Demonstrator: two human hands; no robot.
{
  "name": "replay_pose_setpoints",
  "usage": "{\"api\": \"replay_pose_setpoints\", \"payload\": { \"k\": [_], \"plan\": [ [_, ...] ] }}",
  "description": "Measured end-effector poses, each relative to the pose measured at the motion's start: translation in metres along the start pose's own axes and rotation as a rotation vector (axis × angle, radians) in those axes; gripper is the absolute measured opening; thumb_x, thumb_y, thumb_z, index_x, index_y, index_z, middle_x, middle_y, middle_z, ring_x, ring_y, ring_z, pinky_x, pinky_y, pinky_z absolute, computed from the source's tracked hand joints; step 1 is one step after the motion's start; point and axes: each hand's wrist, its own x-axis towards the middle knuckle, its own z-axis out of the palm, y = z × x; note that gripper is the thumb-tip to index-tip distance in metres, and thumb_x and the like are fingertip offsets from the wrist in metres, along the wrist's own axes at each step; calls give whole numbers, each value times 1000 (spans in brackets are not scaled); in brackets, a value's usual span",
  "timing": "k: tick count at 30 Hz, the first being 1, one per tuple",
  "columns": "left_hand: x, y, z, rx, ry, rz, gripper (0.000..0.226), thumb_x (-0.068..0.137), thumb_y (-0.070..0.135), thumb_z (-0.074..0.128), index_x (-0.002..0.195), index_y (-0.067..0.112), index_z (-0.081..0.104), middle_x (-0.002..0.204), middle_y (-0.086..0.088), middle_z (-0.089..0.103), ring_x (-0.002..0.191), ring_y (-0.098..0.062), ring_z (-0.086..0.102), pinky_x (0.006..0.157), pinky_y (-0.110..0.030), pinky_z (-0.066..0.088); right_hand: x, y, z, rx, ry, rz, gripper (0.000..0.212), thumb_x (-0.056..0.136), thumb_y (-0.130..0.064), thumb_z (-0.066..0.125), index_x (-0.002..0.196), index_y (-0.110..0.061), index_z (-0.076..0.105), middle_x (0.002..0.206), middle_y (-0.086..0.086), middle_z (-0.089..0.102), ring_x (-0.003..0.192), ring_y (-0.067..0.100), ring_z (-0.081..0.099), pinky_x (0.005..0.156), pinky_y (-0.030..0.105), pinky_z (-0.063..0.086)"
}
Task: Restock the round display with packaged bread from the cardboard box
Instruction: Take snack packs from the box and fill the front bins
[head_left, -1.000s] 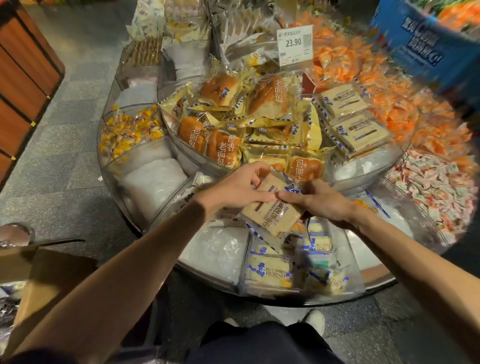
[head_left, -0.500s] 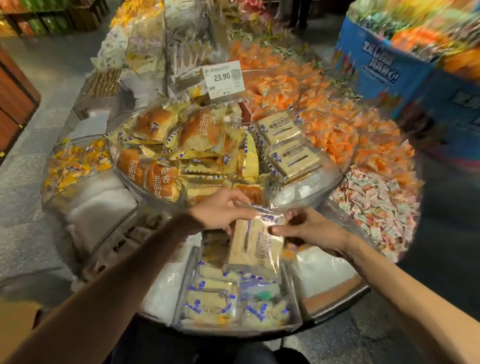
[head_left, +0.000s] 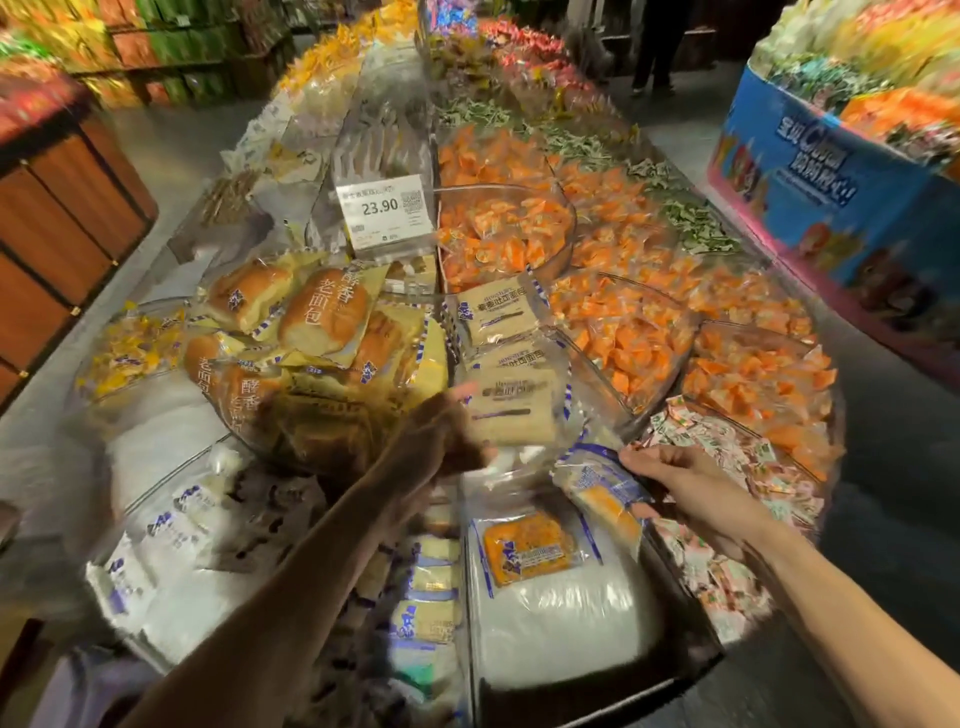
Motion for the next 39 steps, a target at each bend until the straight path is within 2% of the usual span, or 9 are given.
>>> {"api": "replay_pose_setpoints", "payload": {
  "k": [4,9,16,19,25,28,31,34,39],
  "plan": [
    [41,1,33,253,203,152,37,99,8,56,136,14,54,122,-6,62,100,-32,70,78,-42,62,7,-13,-16,-4,60,-27,18,84,-10,76,96,-1,65,80,6,64,68,10,64,59,27,59],
    [74,-7,44,700,361,267,54,90,35,50,137,8,56,135,-14,60,110,-17,56,79,-17,37,11,-27,-26,-53,71,-40,16,86,-9,76,91,-3,61,69,0,56,58,10,59,61,29,61],
    [79,-19,36,1118,369,253,43,103,38,44,137,14,52,122,-15,61,111,-29,54,86,-34,42,17,-36,-29,-89,36,-75,14,86,-11,76,86,-7,62,75,3,53,56,7,59,71,34,61],
    [85,-31,25,1018,417,167,61,87,70,50,124,22,63,96,-2,63,83,-15,55,72,-26,47,17,-40,-23,-127,10,-95,13,86,-10,75,87,-7,62,78,5,52,58,10,58,65,28,61],
    [19,10,80,845,-138,253,33,95,43,61,74,18,54,63,5,52,49,3,49,55,-18,41,5,-47,-3,-259,-148,-281,12,83,-2,74,89,1,64,75,15,57,53,21,59,55,27,54],
    [8,3,71,635,-180,127,13,95,7,62,84,10,55,74,-2,60,55,5,60,52,-13,49,1,-43,10,-284,-144,-353,14,81,-5,77,91,0,68,76,13,64,65,23,60,65,35,54],
    [-1,-5,69,539,-1,192,12,95,8,62,106,10,59,95,-6,72,77,-10,73,67,-29,62,-8,-32,23,-302,-1,-378,28,81,-25,78,104,-12,69,88,-1,71,75,9,67,80,31,56],
    [-16,-15,73,708,34,365,18,96,9,60,114,5,58,85,10,64,69,5,66,60,-16,53,-24,-21,42,-194,-124,-282,57,73,-48,72,121,-21,60,102,-8,72,87,3,72,77,19,56],
    [-36,-26,64,742,-315,345,21,95,19,64,116,19,63,122,5,61,107,-1,60,93,-23,53,-17,-10,53,208,-93,-82,65,73,-33,79,128,-9,56,114,14,73,105,32,70,96,55,53]
  ]
}}
